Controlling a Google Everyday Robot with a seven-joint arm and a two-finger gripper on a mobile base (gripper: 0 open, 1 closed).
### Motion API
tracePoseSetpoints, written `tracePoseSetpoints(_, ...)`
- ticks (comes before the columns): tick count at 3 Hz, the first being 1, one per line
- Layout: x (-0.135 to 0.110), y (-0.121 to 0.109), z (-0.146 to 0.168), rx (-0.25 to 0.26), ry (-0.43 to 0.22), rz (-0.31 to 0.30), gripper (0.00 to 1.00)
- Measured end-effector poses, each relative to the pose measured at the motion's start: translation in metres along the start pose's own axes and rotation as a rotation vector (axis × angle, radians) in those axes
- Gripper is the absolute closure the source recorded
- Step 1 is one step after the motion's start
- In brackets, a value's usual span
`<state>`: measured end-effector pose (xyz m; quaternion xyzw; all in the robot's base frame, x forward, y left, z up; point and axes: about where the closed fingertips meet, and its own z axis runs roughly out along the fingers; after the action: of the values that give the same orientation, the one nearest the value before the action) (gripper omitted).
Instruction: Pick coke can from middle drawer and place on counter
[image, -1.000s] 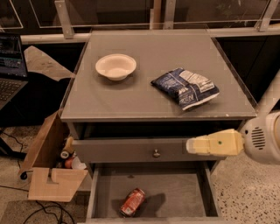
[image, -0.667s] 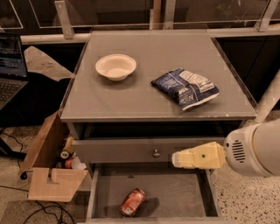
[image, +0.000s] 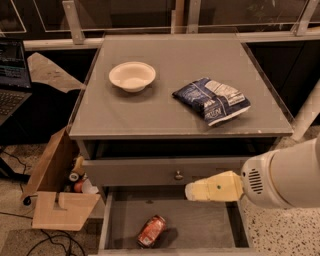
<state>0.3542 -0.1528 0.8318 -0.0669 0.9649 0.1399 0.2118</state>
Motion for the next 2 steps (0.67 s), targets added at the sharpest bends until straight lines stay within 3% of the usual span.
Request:
tracePoseSetpoints(1, 0.015, 0.028, 0.028, -0.011, 0.047, -0.044, 0.0)
tracePoseSetpoints(2, 0.021, 0.044, 0.05, -0.011, 0.05, -0.042, 0.0)
